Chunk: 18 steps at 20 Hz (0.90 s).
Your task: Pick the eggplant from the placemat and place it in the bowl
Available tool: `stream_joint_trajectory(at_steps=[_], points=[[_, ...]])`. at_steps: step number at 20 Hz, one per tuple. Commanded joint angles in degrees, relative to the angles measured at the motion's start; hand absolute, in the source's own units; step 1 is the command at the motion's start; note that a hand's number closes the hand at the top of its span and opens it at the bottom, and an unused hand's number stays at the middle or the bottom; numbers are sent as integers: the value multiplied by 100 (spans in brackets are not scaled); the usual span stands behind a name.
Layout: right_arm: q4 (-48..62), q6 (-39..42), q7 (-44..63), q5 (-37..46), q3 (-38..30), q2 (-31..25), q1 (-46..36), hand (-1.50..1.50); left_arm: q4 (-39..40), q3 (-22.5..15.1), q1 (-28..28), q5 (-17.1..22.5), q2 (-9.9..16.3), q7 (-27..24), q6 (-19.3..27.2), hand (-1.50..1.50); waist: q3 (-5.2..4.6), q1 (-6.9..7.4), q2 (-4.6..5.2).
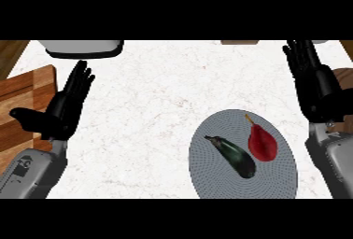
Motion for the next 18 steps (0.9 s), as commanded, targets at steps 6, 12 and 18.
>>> stream_joint_trajectory(at_steps=[6, 12, 18], points=[[-197, 1793, 809, 541, 1388, -1043, 167, 150, -310, -576, 387, 329, -466, 514, -459, 0, -199, -33, -208], [-1224, 668, 672, 1684, 1686, -1045, 1581, -150, -699, -732, 652, 370, -623, 873, -438, 0, -183, -138, -221], [-1645, 1426, 1865, 3007, 2668, -1669, 736, -150, -440, -839, 593, 272, -809, 820, -448, 0, -202, -55, -198]])
